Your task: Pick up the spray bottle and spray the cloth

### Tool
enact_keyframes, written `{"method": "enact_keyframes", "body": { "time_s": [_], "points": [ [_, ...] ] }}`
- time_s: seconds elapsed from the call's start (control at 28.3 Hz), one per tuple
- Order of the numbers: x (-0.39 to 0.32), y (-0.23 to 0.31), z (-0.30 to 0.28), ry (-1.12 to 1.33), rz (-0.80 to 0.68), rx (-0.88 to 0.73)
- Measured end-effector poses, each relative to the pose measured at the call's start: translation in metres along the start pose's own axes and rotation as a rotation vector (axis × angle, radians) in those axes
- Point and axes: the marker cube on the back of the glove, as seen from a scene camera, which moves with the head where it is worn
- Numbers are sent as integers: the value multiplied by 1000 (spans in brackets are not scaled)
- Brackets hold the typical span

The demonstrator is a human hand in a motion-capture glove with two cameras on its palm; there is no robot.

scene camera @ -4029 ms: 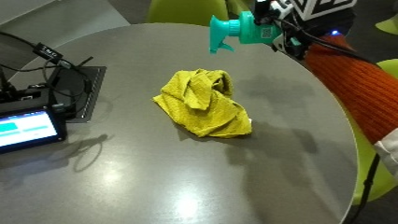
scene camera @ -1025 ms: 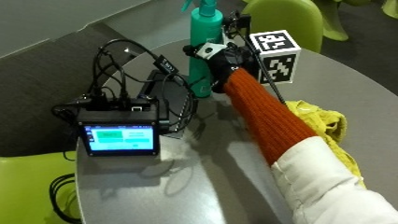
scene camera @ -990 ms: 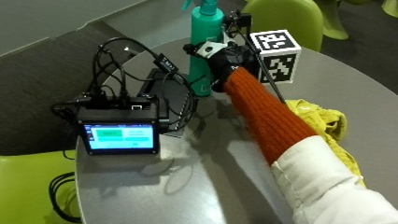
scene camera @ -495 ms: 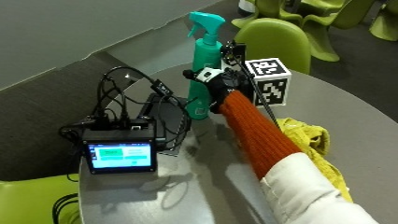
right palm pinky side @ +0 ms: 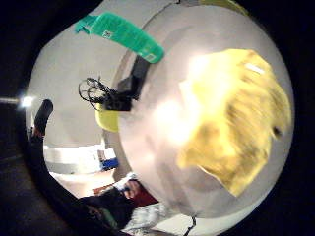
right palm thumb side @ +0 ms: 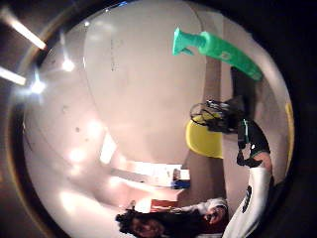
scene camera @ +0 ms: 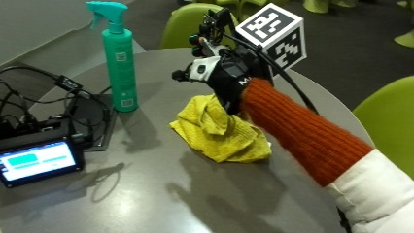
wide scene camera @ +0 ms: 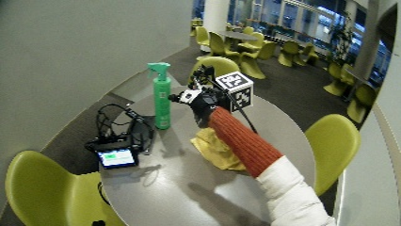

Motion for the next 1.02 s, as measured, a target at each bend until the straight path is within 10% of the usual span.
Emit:
{"method": "enact_keyframes", "body": {
  "time_s": [0.32, 1.02],
  "points": [
    [35, 92, -68, 580, 131, 56],
    [131, 313, -109, 798, 252, 324]
  ]
}}
